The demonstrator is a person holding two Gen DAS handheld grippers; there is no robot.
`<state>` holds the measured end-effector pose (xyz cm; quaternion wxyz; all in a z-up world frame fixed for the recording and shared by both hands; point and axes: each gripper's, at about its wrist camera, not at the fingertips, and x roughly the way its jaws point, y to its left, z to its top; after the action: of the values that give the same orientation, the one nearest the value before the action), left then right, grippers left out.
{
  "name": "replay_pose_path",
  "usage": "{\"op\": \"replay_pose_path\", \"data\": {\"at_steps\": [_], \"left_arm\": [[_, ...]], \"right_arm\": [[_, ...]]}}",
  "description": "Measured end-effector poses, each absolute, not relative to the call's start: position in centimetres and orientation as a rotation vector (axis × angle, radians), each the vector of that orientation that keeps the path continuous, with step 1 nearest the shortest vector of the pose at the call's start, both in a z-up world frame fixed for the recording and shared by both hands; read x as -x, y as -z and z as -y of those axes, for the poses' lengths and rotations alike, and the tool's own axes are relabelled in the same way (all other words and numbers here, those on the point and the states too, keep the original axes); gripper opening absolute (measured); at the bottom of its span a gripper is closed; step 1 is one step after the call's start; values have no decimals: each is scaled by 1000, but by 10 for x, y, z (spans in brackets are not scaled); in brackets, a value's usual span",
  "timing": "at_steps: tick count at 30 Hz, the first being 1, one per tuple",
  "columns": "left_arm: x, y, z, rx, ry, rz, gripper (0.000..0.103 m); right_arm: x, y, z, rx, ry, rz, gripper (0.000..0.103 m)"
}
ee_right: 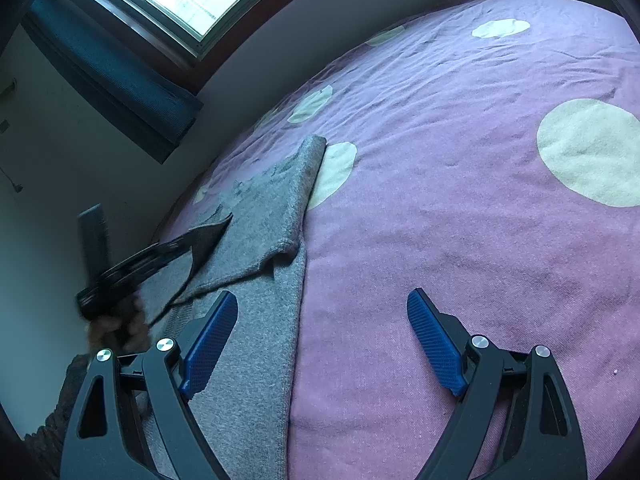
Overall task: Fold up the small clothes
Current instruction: 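Carry the sleeve across the sweater body and open the left tool, then grasp the sweater's side edge with the left tool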
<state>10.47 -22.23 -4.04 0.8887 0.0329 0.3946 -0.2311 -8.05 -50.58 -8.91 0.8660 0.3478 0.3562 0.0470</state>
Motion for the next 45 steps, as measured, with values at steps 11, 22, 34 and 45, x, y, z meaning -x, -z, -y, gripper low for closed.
{"op": "replay_pose_path", "data": {"at_steps": [11,22,34,45], "left_arm": [[-46,36,32,-108,214,-787,53],[-80,72,-53,74,64,-936,53],[-90,77,-58,110,37,-936,56],[-99,79,-58,93,11,-934,58]], "right_arm": [[57,23,474,-714,-168,-739,86],[-101,70,370,-692,-261,-979,65],[-109,58,353,-658,-255,-925,4],[-73,82,398,-642,-137,-957,4]]}}
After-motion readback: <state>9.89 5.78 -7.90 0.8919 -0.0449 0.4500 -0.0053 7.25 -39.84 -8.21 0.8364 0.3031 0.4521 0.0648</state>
